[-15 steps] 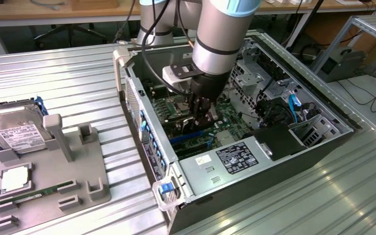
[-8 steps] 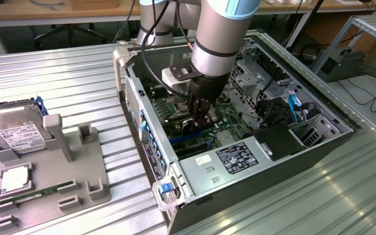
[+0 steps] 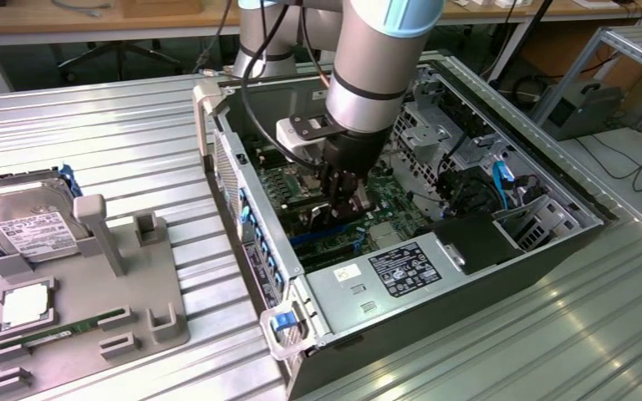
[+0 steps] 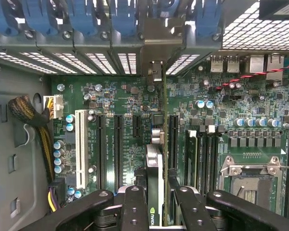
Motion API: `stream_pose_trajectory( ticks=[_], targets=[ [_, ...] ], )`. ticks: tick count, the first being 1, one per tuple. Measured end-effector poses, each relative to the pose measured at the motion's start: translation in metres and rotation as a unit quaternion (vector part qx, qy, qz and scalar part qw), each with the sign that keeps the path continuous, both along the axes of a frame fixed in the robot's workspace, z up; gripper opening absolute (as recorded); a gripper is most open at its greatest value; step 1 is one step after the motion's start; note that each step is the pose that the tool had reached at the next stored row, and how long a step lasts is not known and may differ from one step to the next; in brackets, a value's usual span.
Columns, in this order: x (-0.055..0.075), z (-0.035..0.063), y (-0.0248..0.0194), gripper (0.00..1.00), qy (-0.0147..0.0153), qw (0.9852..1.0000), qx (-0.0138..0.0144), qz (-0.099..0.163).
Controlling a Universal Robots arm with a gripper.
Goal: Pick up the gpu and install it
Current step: 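Insert the gpu into the slot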
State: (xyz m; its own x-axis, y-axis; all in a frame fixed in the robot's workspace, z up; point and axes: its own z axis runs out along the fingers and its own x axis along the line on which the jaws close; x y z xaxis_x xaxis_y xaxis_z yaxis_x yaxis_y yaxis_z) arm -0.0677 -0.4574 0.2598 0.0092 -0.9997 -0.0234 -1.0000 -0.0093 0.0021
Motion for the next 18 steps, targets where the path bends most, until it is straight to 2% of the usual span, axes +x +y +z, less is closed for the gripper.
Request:
stream_pose_trajectory(
  ticks=[18],
  targets=[
    [-0.0001,-0.0027,-0.0005,0.27,0.0000,1.0000,0.0001,0.000]
  ],
)
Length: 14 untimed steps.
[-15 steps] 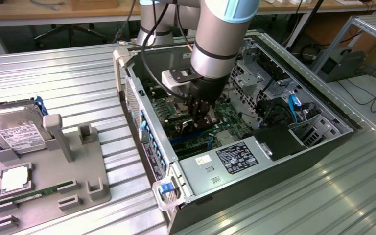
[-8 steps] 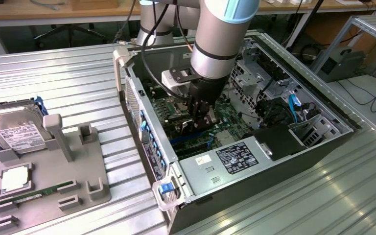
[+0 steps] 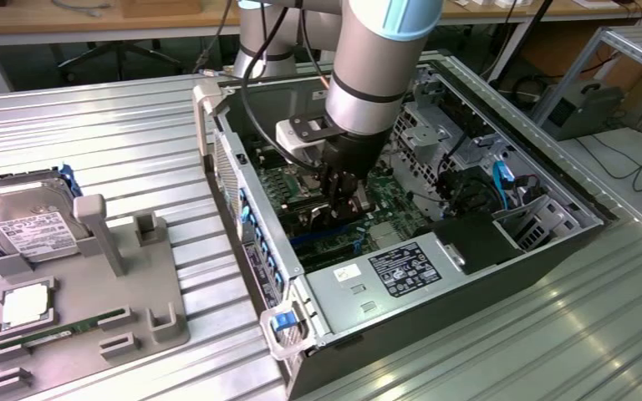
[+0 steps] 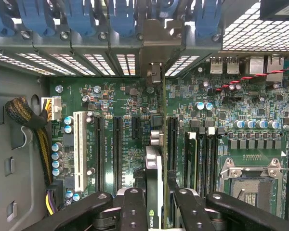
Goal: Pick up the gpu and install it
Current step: 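Insert the gpu into the slot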
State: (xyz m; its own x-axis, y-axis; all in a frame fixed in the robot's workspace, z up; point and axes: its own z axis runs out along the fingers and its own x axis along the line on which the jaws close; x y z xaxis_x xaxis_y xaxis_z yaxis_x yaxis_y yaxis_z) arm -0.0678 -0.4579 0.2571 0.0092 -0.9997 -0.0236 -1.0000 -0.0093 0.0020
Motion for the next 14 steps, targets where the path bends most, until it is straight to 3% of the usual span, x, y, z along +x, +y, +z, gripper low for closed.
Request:
stream_pose_trajectory(
  ticks=[14],
  targets=[
    [0.0001,0.0060,-0.0003,0.27,0.0000,1.0000,-0.0001,0.000]
  ],
)
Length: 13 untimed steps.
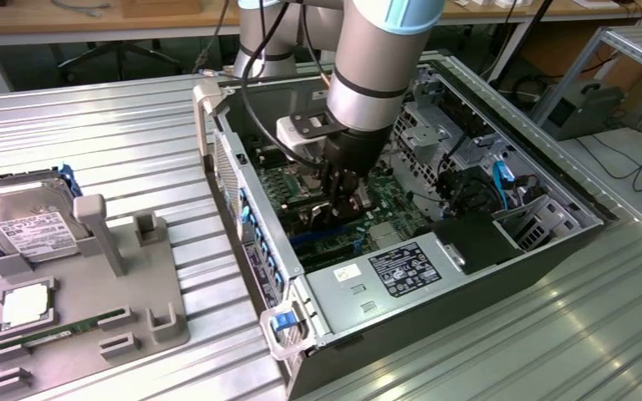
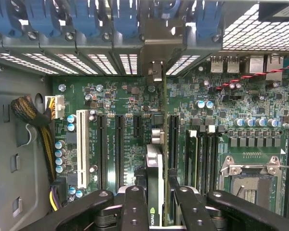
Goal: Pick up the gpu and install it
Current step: 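Insert the gpu into the slot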
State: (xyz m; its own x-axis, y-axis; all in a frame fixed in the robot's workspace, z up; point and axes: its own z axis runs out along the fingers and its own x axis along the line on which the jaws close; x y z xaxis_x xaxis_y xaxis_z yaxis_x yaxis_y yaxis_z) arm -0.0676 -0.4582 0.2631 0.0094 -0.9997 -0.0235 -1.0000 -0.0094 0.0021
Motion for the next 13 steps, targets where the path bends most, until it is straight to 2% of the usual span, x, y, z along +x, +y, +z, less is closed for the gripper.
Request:
stream_pose_trajectory(
  ticks=[3,13],
  targets=[
    [0.0000,0.0027,0.0000,0.27,0.0000,1.0000,0.0001,0.000],
    [0.0000,0.0023,-0.0015,0.27,0.0001,1.0000,-0.0001,-0.001]
  ],
)
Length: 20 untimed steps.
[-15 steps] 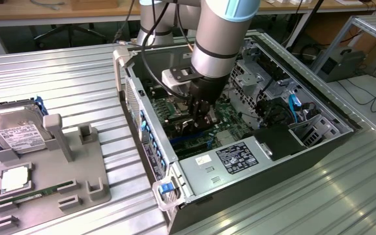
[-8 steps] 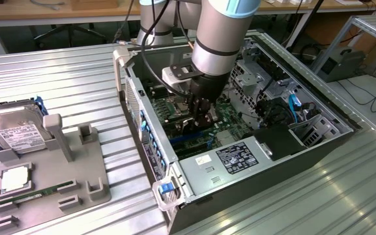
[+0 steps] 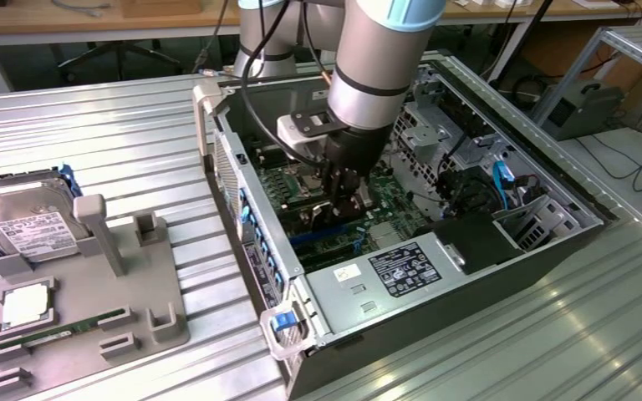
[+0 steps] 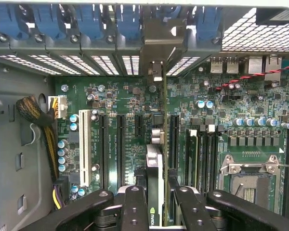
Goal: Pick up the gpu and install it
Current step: 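Insert the gpu into the slot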
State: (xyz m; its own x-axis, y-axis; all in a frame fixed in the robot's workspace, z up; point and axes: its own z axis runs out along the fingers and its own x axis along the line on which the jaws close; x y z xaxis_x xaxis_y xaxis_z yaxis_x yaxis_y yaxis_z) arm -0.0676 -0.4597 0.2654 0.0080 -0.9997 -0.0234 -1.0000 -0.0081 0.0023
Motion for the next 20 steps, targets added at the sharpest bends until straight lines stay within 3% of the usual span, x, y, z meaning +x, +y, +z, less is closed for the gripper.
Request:
stream_pose_trajectory(
  ticks=[20],
  targets=[
    [-0.0002,-0.0105,0.0000,0.27,0.0001,1.0000,-0.0001,0.000]
  ],
)
